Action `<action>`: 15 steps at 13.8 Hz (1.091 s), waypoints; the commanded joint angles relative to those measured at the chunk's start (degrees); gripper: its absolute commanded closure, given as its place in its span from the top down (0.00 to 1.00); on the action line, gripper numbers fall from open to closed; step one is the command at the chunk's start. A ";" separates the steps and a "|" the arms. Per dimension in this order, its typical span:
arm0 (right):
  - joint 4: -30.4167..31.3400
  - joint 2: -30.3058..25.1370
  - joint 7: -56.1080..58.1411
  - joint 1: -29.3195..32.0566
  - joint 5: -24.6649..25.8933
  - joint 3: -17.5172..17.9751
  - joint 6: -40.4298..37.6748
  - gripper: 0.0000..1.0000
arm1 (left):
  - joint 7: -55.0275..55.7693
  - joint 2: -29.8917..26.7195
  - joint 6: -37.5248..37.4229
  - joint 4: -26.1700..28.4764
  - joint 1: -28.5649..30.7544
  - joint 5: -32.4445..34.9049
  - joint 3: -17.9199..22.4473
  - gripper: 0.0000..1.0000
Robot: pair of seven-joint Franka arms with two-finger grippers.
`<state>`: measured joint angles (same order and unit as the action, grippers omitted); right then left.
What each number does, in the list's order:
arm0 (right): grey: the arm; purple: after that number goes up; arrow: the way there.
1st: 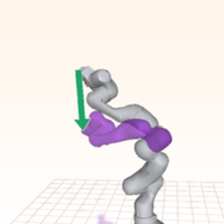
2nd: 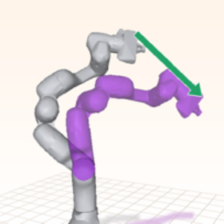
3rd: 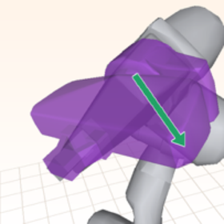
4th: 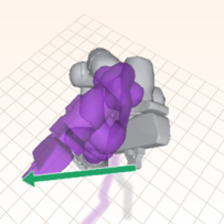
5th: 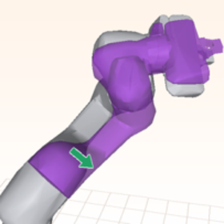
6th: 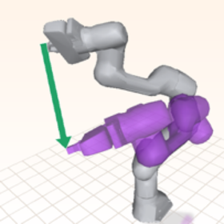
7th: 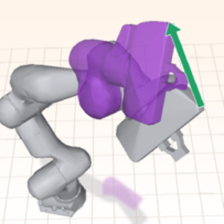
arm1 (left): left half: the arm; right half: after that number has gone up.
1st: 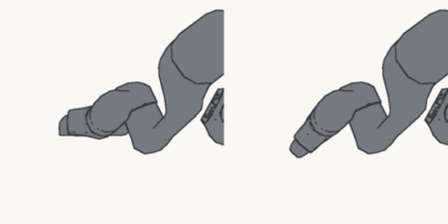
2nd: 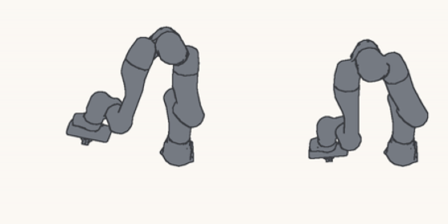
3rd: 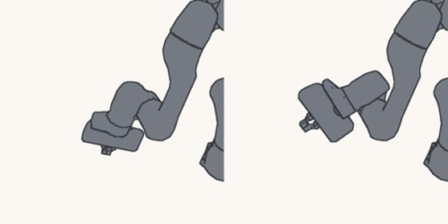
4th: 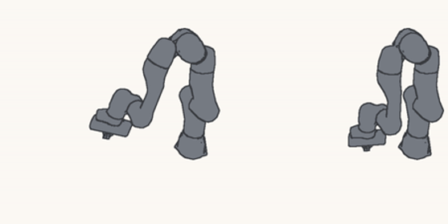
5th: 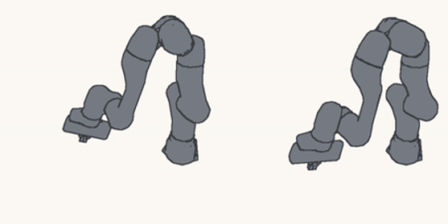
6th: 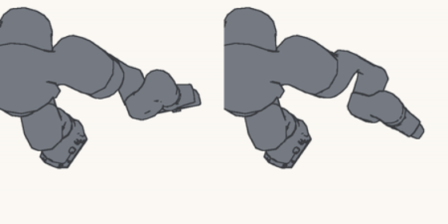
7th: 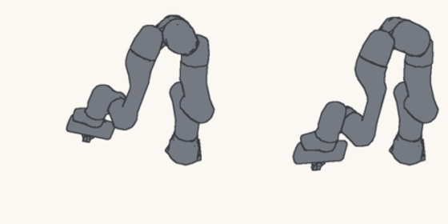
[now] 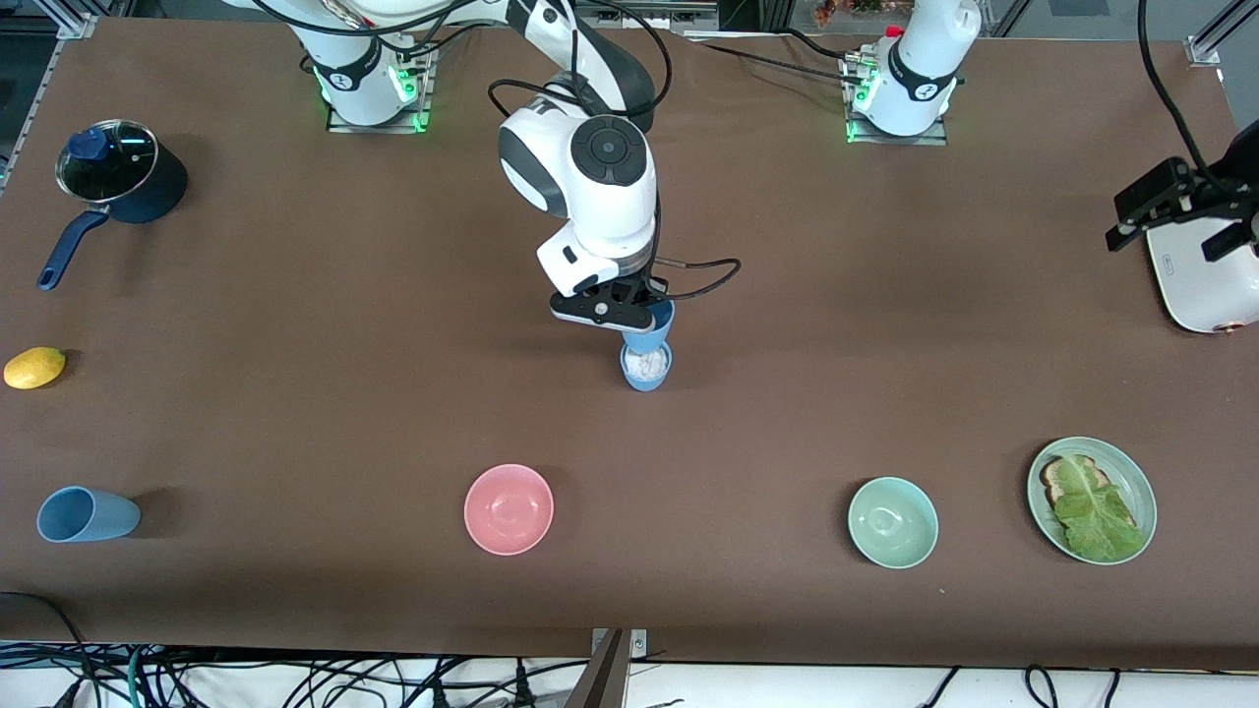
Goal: Stack blue cups with both arms
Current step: 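Lower the held blue cup onto the tissue cup with the right gripper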
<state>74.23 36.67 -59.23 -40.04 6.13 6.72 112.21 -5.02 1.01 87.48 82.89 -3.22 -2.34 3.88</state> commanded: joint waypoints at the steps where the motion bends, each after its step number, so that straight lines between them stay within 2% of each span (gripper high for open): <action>1: -2.16 1.21 -0.72 -0.65 1.69 -0.74 -0.06 0.00 | -1.22 -1.72 -0.30 3.15 0.23 -0.73 0.52 1.00; 6: -3.30 0.42 -0.45 -0.21 1.60 -0.83 -0.41 0.00 | -0.79 -2.24 0.06 3.15 0.75 -0.21 0.69 1.00; 15: -5.15 3.05 -0.18 -0.47 1.69 -2.24 1.87 0.00 | -1.05 -3.39 -0.30 3.50 1.81 -0.12 0.96 1.00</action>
<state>71.51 38.28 -59.22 -39.93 6.77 4.71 113.93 -5.02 -0.96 87.04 85.43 -1.68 -2.34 4.82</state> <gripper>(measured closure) 0.952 0.000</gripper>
